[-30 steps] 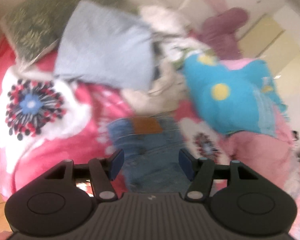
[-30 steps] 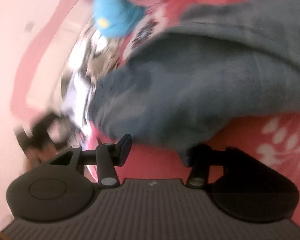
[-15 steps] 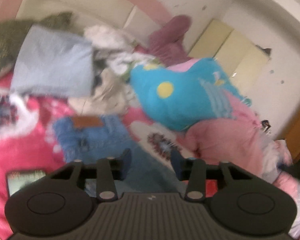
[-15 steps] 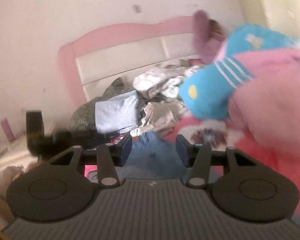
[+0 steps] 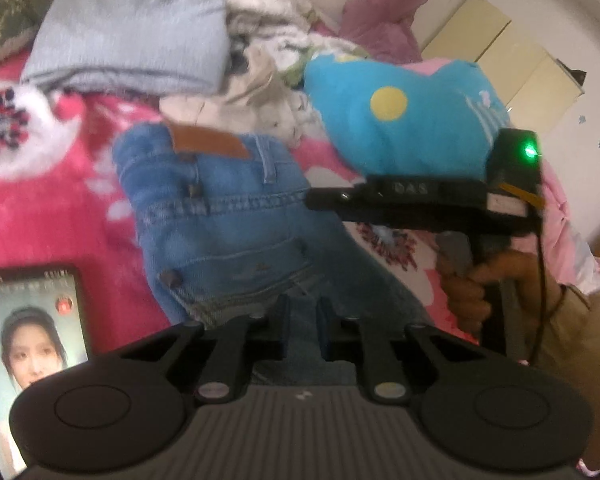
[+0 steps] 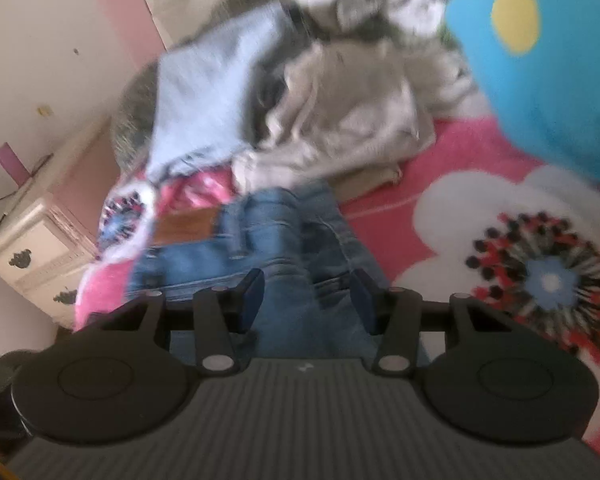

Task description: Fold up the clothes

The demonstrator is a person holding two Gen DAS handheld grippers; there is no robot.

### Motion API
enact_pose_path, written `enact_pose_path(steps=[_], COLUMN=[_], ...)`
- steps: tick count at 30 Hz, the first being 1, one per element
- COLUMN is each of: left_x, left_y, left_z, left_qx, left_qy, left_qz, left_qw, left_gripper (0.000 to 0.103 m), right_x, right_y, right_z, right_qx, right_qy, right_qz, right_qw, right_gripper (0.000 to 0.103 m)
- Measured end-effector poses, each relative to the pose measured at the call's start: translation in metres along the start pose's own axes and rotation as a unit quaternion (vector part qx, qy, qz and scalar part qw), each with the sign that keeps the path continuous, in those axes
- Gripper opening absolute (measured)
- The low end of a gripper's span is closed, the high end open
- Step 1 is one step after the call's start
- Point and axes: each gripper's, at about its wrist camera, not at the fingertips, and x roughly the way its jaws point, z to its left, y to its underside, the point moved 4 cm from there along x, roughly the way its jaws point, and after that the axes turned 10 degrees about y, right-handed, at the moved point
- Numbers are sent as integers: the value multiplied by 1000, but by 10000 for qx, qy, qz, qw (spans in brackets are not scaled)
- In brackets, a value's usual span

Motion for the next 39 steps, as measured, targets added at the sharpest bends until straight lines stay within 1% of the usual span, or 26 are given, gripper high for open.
enact_pose_path(steps=[3,4,5,7,8,11,16,19,21,23,26,30,33,34,37,39], left_x=[1,1,1,2,3,3,8,13,16,19,21,19,-1,-13,-58,-83], left_y=[2,2,3,4,5,5,1,0,0,1,2,0,-13,-22,-59,-89], left_z=[3,4,4,2,1,-1,-8,-9,-9,-8,-7,-7,-8,-10,-13,-14], left_qx=[-40,-55,-67,-20,10,43,21,-10,-47,-82,-89,-149,-187,-104,410,865], left_qy=[-43,-53,-66,-127,-157,-203,-150,-102,-84,-70,-47,72,225,272,216,52], left_qz=[18,16,16,27,29,17,45,77,94,111,112,126,90,12,-233,-272], left_qw=[10000,10000,10000,9999,9999,9998,9999,9999,9999,9999,9999,9998,9995,9996,9987,9959], left_gripper=[11,10,10,10,10,10,10,10,10,10,10,10,11,11,14,17], right_x=[21,26,25,20,18,11,-7,-11,-9,-2,10,21,31,32,31,32], right_y=[10,14,18,26,29,35,35,26,19,15,15,17,21,21,21,21], right_z=[-5,-6,-4,2,6,17,40,45,44,42,39,40,39,39,38,38], right_qx=[254,315,277,208,173,21,-460,-683,-800,-977,-1122,-1367,-1406,-1407,-1373,-1401], right_qy=[-327,-433,-526,-604,-598,-449,76,214,329,459,577,698,785,802,809,808], right_qz=[139,171,150,36,-44,-260,-704,-822,-846,-779,-625,-554,-449,-452,-462,-455], right_qw=[9990,9984,9981,9979,9981,9987,9964,9940,9927,9911,9900,9866,9859,9858,9861,9858], right_gripper=[47,43,26,18,11,7,4,4,4,4,4,4,4,4,5,5])
